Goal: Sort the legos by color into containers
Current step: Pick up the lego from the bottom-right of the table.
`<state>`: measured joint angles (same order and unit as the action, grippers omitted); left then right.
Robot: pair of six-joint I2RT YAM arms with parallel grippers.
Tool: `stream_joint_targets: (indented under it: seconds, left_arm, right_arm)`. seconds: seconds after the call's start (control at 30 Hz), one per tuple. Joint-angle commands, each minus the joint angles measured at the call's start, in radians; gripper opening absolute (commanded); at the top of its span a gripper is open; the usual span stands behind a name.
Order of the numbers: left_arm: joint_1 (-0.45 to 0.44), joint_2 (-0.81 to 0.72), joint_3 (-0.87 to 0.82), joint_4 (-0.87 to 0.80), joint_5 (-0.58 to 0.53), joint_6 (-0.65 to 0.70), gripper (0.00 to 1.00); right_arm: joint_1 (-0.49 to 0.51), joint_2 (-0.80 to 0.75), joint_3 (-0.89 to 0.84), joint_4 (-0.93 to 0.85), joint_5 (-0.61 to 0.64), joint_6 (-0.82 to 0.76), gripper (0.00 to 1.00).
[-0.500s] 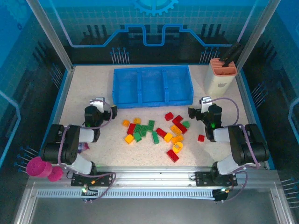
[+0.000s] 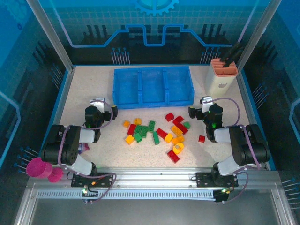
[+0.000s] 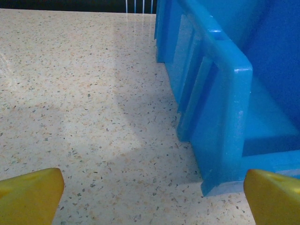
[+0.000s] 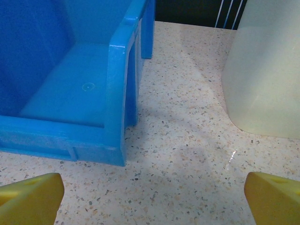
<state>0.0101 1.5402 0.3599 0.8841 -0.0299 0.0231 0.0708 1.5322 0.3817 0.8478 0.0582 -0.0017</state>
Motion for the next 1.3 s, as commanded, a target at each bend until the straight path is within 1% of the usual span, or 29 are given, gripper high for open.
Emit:
stream_joint_targets:
  seconds: [0.0,0.73,0.77,0.8,0.83,0.87,0.9,0.93,0.97,1.03,1.07,1.17,1.27]
  left_arm:
    - [-0.004,0.014,0.025,0.04,-0.005,-0.025,0.99]
    - [-0.002,0.014,0.024,0.04,-0.005,-0.025,0.99]
    - [-0.003,0.014,0.025,0.04,-0.009,-0.025,0.99]
    - [-0.006,0.004,0.031,0.025,-0.036,-0.027,0.99]
    - [-0.01,-0.04,0.046,-0.031,-0.074,-0.034,0.99]
    - [-0.02,-0.112,0.088,-0.168,-0.134,-0.041,0.99]
    - [-0.036,-0.187,0.159,-0.357,-0.213,-0.067,0.99]
    - [-0.039,-0.262,0.263,-0.588,-0.28,-0.144,0.99]
    - [-0.04,-0.311,0.352,-0.746,-0.292,-0.182,1.0]
    - [-0.044,-0.367,0.491,-0.936,-0.24,-0.2,1.0]
    - [-0.05,-0.388,0.549,-1.014,-0.221,-0.204,1.0]
    - [-0.056,-0.42,0.676,-1.167,-0.158,-0.223,0.99]
    - [-0.055,-0.424,0.766,-1.298,-0.112,-0.225,0.99]
  right_arm:
    - [-0.01,0.009,0.019,0.039,-0.016,-0.009,1.0]
    - [-0.02,0.009,0.019,0.041,-0.033,-0.007,1.0]
    - [-0.018,-0.003,0.02,0.033,-0.035,-0.01,1.0]
    - [-0.012,-0.032,0.021,0.01,-0.026,-0.013,1.0]
    - [-0.004,-0.081,0.028,-0.047,0.02,-0.01,1.0]
    - [0.018,-0.135,0.042,-0.118,0.115,-0.006,1.0]
    - [0.054,-0.189,0.061,-0.2,0.249,0.01,1.0]
    - [0.083,-0.251,0.094,-0.334,0.37,0.056,1.0]
    - [0.09,-0.314,0.141,-0.506,0.415,0.13,1.0]
    - [0.085,-0.4,0.218,-0.795,0.395,0.252,1.0]
    - [0.083,-0.434,0.243,-0.894,0.368,0.296,1.0]
    - [0.078,-0.5,0.299,-1.156,0.279,0.398,1.0]
    - [0.074,-0.511,0.353,-1.409,0.214,0.523,0.95]
